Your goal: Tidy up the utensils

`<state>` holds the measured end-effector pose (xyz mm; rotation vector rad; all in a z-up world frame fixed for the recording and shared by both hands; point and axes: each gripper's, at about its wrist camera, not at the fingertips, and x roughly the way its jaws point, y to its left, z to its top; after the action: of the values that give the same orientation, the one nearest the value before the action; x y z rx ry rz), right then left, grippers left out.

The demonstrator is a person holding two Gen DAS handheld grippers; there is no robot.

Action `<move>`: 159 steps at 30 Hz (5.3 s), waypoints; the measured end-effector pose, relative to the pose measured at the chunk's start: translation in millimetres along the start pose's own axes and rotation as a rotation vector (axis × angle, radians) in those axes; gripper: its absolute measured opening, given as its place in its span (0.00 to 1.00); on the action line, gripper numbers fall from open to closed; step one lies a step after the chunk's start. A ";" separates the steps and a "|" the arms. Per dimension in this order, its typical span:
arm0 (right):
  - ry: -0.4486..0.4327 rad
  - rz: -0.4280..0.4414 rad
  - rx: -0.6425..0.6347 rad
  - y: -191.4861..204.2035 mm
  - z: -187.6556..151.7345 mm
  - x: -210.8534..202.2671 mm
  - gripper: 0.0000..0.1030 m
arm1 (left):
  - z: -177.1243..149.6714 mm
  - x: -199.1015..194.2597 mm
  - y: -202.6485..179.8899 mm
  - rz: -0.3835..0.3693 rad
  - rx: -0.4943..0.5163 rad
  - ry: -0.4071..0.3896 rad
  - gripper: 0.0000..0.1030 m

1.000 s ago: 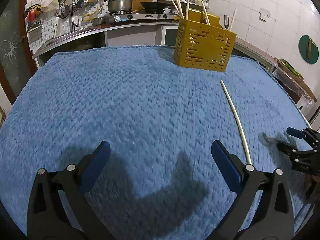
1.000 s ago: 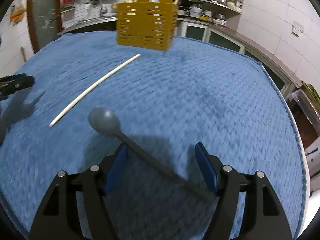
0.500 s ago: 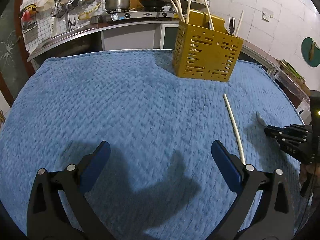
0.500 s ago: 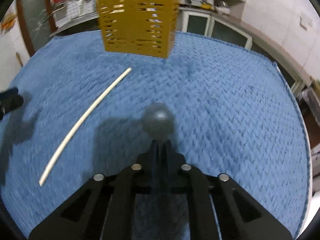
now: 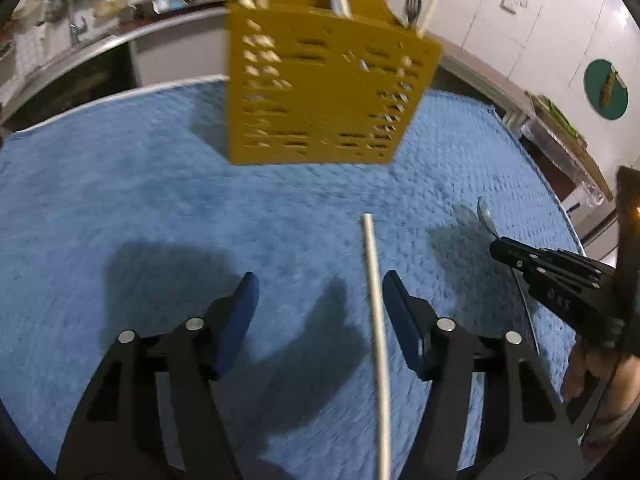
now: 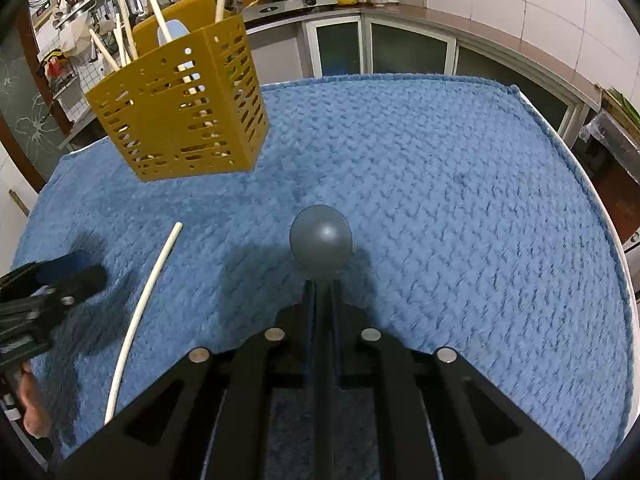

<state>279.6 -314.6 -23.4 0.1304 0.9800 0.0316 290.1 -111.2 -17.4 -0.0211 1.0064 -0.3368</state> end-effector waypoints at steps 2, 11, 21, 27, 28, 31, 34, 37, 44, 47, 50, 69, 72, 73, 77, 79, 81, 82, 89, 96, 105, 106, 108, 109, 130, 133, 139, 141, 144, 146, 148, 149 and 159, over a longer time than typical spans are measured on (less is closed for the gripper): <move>-0.001 -0.010 0.008 -5.9 2.8 2.1 0.07 | 5.2 11.5 -7.7 -0.009 0.008 0.026 0.55; 0.054 -0.049 0.068 -20.6 6.8 17.7 0.07 | 16.4 45.5 -38.5 0.052 0.106 0.098 0.26; 0.058 -0.059 0.109 -14.3 17.6 17.7 0.07 | 26.1 44.6 -35.8 0.015 0.089 0.099 0.05; -0.060 0.042 0.146 -12.0 20.3 -3.6 0.07 | 28.0 4.7 -27.8 0.004 0.092 -0.063 0.04; -0.084 0.062 0.151 -11.4 21.5 -8.1 0.07 | 29.5 -3.3 -27.3 0.011 0.100 -0.098 0.04; -0.138 0.089 0.148 -7.0 25.6 -18.4 0.07 | 37.5 -28.2 -20.8 -0.005 0.094 -0.186 0.04; -0.200 0.137 0.147 -1.9 29.9 -28.7 0.07 | 47.7 -52.1 -8.4 -0.050 0.062 -0.249 0.04; -0.278 0.191 0.138 3.7 34.1 -39.6 0.07 | 58.7 -74.7 5.2 -0.080 0.039 -0.318 0.04; -0.530 0.245 0.092 21.8 59.7 -67.4 0.07 | 87.2 -121.8 19.8 -0.107 0.005 -0.542 0.04; -0.653 0.280 0.085 29.3 76.9 -80.7 0.08 | 98.0 -142.1 19.9 -0.118 0.009 -0.657 0.04; -0.751 0.326 0.068 39.5 90.0 -89.3 0.07 | 110.4 -154.8 12.3 -0.108 0.017 -0.764 0.04; -1.018 0.281 0.050 79.0 130.0 -42.7 0.07 | 177.9 -102.3 4.3 -0.007 0.025 -1.075 0.04; -1.025 0.256 0.036 83.0 126.1 -34.6 0.07 | 178.0 -86.0 4.5 0.011 0.031 -1.046 0.04; -1.032 0.243 0.035 83.4 123.6 -33.6 0.08 | 177.6 -82.1 6.0 0.012 0.028 -1.038 0.04; -1.045 0.217 0.016 85.8 123.1 -33.4 0.08 | 174.1 -71.3 8.6 0.019 0.031 -1.022 0.04; -1.055 0.209 0.002 87.9 121.2 -35.1 0.08 | 172.7 -67.0 10.2 0.023 0.035 -1.012 0.04; -1.058 0.214 0.005 87.4 119.9 -37.1 0.07 | 170.4 -64.2 10.8 0.027 0.042 -0.999 0.04; -1.060 0.230 0.019 85.0 120.1 -39.5 0.07 | 168.3 -63.8 11.1 0.027 0.046 -0.996 0.04; -1.081 0.277 0.031 82.3 117.2 -48.1 0.07 | 160.8 -62.1 14.0 0.024 0.052 -0.979 0.04; -1.059 0.227 0.016 83.8 118.2 -30.3 0.07 | 154.7 -54.7 18.7 0.023 0.058 -0.962 0.04; -0.981 0.155 -0.035 81.5 101.1 -16.6 0.08 | 149.9 -53.1 29.4 0.013 0.039 -0.909 0.04; -0.966 0.144 -0.042 80.7 98.3 -15.6 0.08 | 149.0 -52.9 30.1 0.010 0.036 -0.899 0.04; -0.936 0.125 -0.050 79.4 94.7 -13.5 0.08 | 146.8 -52.0 31.7 -0.002 0.028 -0.859 0.04; -0.914 0.118 -0.057 79.0 93.5 -12.5 0.08 | 145.4 -51.5 31.6 -0.003 0.028 -0.843 0.04; -0.717 0.094 -0.011 46.7 41.7 -104.3 0.67 | 41.5 -159.9 47.5 0.102 -0.011 -0.735 0.88; -0.707 0.096 0.021 34.8 23.3 -118.1 0.68 | 17.7 -174.4 51.8 0.108 -0.010 -0.713 0.94; -0.577 0.043 -0.029 19.6 13.3 -104.3 0.70 | -11.8 -176.5 61.0 0.100 -0.018 -0.664 0.95; -0.527 0.025 -0.048 17.7 13.4 -91.1 0.70 | -13.8 -167.1 63.0 0.110 -0.014 -0.643 0.95; -0.478 0.020 -0.046 13.4 11.2 -69.9 0.70 | -12.8 -150.1 69.1 0.121 -0.015 -0.600 0.95; -0.458 0.026 -0.024 10.5 6.1 -61.4 0.70 | -15.9 -142.8 70.5 0.138 -0.002 -0.581 0.95; -0.447 0.026 -0.001 7.6 -2.0 -59.5 0.70 | -24.4 -138.4 67.4 0.183 0.012 -0.571 0.95; -0.446 0.027 0.007 6.8 -7.2 -60.1 0.70 | -29.7 -137.8 65.8 0.196 0.016 -0.568 0.95; -0.548 0.010 -0.023 41.0 -85.9 -113.7 0.79 | -109.8 -161.6 32.1 0.257 0.046 -0.629 0.95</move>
<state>146.2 -275.4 28.5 0.1144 0.4320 0.0146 128.6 -19.3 51.1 0.0426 0.3702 -0.1015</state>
